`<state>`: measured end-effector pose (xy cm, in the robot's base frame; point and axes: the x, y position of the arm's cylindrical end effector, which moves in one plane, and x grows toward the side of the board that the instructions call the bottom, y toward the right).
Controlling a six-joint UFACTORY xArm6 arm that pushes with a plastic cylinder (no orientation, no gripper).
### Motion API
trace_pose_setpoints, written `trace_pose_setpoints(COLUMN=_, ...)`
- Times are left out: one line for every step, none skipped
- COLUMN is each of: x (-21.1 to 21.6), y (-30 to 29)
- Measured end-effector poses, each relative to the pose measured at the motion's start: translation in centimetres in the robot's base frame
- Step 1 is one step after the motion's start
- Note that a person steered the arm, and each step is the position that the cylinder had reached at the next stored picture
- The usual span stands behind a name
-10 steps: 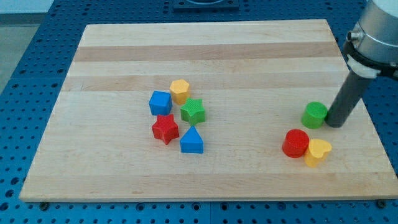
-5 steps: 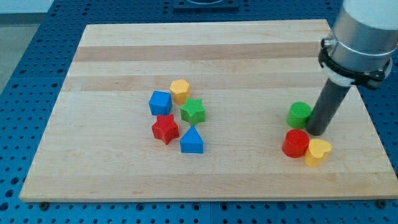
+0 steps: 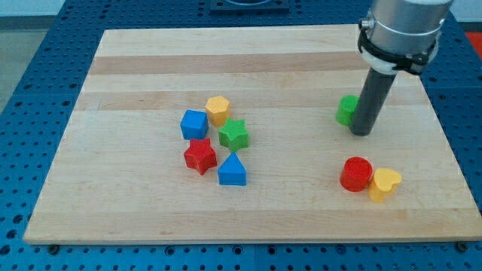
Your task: Push the green circle towards the green star
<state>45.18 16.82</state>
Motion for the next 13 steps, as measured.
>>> trace_pose_setpoints(x=-1.1, y=1.5)
trace_pose_setpoints(x=-2.7, y=3.3)
trace_pose_setpoints(x=-3.8, y=3.4)
trace_pose_setpoints(x=-3.8, y=2.3)
trace_pose_setpoints(x=-3.8, y=0.5)
trace_pose_setpoints(x=-3.8, y=-1.3)
trace_pose_setpoints(x=-3.8, y=-3.1)
trace_pose_setpoints(x=-3.8, y=-5.1)
trace_pose_setpoints(x=-3.8, y=-6.9)
trace_pose_setpoints(x=-3.8, y=-8.3)
trace_pose_setpoints(x=-3.8, y=-9.9)
trace_pose_setpoints(x=-3.8, y=-10.9)
trace_pose_setpoints(x=-3.8, y=-10.9)
